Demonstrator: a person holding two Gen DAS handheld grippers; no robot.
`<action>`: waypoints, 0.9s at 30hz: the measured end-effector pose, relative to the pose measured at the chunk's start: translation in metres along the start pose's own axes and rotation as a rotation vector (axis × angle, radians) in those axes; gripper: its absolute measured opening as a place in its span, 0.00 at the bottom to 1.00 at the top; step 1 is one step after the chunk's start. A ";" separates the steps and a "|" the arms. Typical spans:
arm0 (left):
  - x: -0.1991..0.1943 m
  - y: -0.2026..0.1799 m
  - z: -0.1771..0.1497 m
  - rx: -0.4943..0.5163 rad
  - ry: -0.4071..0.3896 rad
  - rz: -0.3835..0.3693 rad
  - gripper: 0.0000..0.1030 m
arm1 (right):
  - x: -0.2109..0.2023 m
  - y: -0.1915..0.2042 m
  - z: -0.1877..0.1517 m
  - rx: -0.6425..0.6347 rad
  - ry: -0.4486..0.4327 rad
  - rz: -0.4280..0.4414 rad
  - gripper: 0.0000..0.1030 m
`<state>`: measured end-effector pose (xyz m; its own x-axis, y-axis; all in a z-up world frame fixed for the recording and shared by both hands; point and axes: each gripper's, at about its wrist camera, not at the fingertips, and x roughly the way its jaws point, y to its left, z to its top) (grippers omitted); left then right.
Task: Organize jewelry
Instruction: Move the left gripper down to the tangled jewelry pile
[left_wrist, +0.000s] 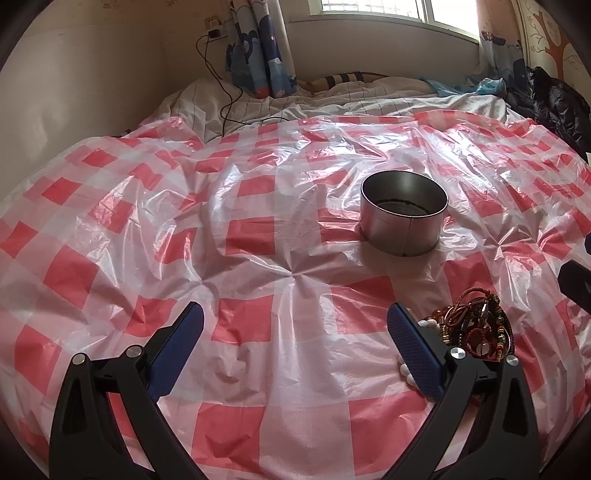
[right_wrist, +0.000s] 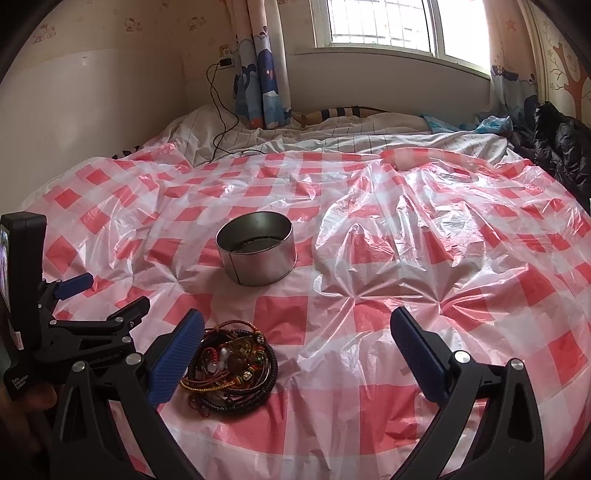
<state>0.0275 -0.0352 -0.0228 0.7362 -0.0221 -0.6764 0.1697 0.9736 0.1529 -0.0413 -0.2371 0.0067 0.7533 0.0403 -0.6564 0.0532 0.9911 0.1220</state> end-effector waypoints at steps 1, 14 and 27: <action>0.000 0.000 0.000 -0.001 0.001 0.001 0.93 | 0.000 0.000 0.000 0.000 0.000 0.001 0.94; 0.000 0.003 0.000 -0.007 0.000 0.004 0.93 | 0.002 -0.001 -0.002 -0.006 0.004 0.000 0.94; 0.002 0.007 0.000 -0.011 0.008 0.011 0.93 | 0.004 -0.004 -0.004 -0.005 0.010 -0.006 0.94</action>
<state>0.0296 -0.0287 -0.0230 0.7325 -0.0095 -0.6807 0.1543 0.9762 0.1524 -0.0414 -0.2406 0.0004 0.7462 0.0360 -0.6648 0.0539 0.9920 0.1142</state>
